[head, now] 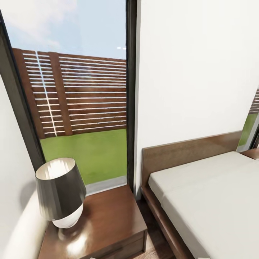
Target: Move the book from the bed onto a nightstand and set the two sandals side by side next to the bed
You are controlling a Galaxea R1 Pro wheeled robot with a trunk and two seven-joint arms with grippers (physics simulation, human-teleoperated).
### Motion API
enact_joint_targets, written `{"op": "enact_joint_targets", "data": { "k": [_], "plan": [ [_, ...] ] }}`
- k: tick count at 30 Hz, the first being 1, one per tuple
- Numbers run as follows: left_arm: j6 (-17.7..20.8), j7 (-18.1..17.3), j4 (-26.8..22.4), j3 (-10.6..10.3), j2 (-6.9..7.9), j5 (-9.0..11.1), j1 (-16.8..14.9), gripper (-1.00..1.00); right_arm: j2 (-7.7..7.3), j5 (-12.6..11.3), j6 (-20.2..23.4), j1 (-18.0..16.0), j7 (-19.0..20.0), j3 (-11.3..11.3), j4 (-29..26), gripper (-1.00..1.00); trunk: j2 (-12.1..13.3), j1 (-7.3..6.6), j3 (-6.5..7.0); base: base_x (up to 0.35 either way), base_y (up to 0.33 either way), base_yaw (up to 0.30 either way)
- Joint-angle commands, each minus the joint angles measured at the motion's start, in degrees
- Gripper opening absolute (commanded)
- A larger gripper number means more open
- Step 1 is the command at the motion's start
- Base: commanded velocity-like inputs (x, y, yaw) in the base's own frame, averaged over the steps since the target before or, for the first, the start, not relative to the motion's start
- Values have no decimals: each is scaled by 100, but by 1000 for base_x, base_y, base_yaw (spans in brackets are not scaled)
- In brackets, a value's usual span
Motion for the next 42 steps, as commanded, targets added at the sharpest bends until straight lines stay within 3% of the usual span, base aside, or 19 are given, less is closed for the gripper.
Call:
{"op": "enact_joint_targets", "data": {
  "k": [1, 16, 30, 42],
  "plan": [
    [-23, -7, 2, 48, -1, -60, -4, 100, 2, -36, -10, -8, 30, -21, 19, 100, 38, -23, 12, 0, 0, -14],
    [-23, -7, 1, 48, -2, -60, -4, 100, 12, -36, -11, -8, 15, -21, 19, 100, 639, -352, 291, 0, 0, -160],
    [-23, -7, 2, 48, -2, -60, -4, 100, 12, -36, -12, -8, 10, -21, 19, 100, 1201, -660, 543, 0, 0, -29],
    [-23, -7, 2, 48, 0, -60, -4, 100, 12, -38, -9, -8, 21, -21, 19, 100, 1682, -923, 759, 0, 0, -225]
  ]
}}
